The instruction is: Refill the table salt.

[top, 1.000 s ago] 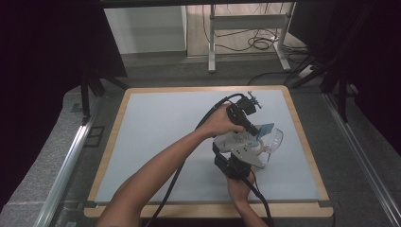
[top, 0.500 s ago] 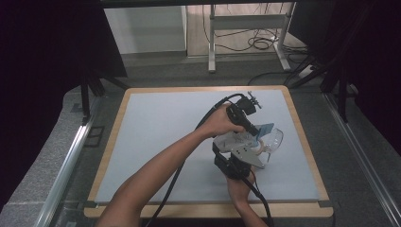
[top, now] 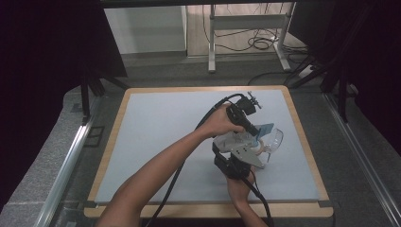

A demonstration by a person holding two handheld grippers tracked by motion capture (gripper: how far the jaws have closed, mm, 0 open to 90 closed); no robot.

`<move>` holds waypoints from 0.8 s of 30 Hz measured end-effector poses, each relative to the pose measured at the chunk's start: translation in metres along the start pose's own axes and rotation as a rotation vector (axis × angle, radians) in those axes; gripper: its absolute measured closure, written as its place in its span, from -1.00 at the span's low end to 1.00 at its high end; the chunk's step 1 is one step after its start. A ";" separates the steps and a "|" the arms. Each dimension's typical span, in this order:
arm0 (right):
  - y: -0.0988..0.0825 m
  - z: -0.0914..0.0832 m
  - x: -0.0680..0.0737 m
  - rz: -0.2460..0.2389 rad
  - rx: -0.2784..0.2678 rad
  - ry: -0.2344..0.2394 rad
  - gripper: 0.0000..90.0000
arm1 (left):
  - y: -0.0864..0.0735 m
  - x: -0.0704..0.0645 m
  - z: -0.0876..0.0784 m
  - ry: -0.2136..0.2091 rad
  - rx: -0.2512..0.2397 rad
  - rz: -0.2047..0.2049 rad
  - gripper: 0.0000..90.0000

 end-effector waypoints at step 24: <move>0.003 -0.001 0.000 0.003 -0.004 0.007 0.08 | 0.000 0.000 0.001 -0.006 0.002 0.002 1.00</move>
Point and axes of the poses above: each handheld gripper's, and its own axes: z roughly forward along the jaws, y roughly out of its top, x roughly to its left, the point moved 9 cm from there along z, roughly forward along the jaws, and after that the axes turned 11 degrees about y, right-handed, at the moved point
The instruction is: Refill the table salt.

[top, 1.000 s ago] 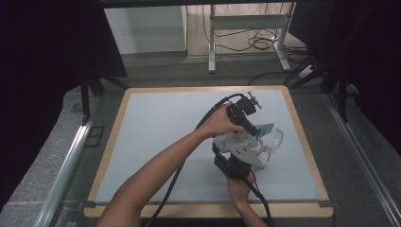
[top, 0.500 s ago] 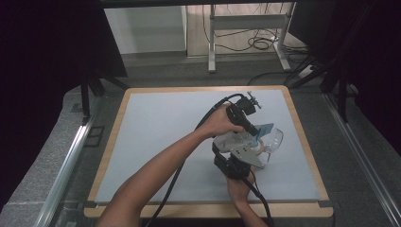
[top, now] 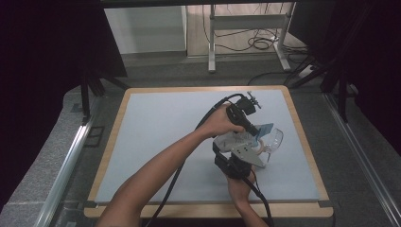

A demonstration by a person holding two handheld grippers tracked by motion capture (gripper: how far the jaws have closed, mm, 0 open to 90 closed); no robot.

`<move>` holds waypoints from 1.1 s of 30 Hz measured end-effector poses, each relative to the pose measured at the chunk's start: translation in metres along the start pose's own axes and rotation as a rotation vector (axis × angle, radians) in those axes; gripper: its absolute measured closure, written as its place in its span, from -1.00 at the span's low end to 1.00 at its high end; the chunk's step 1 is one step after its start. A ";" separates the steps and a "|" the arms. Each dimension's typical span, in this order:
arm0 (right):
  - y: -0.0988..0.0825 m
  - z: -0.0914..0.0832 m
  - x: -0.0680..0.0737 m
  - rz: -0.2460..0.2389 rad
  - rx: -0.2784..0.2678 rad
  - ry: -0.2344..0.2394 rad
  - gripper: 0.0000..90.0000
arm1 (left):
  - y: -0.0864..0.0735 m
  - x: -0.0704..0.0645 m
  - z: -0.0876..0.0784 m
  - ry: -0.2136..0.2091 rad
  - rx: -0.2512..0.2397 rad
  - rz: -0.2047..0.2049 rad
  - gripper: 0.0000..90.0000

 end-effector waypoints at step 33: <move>-0.018 0.007 0.004 -0.045 0.053 -0.001 0.05 | -0.012 0.002 -0.007 0.006 -0.020 -0.012 1.00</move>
Point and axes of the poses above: each handheld gripper's, and its own axes: z roughly forward along the jaws, y roughly out of its top, x roughly to its left, the point moved 9 cm from there along z, roughly forward along the jaws, and after that the axes turned 11 degrees about y, right-handed, at the moved point
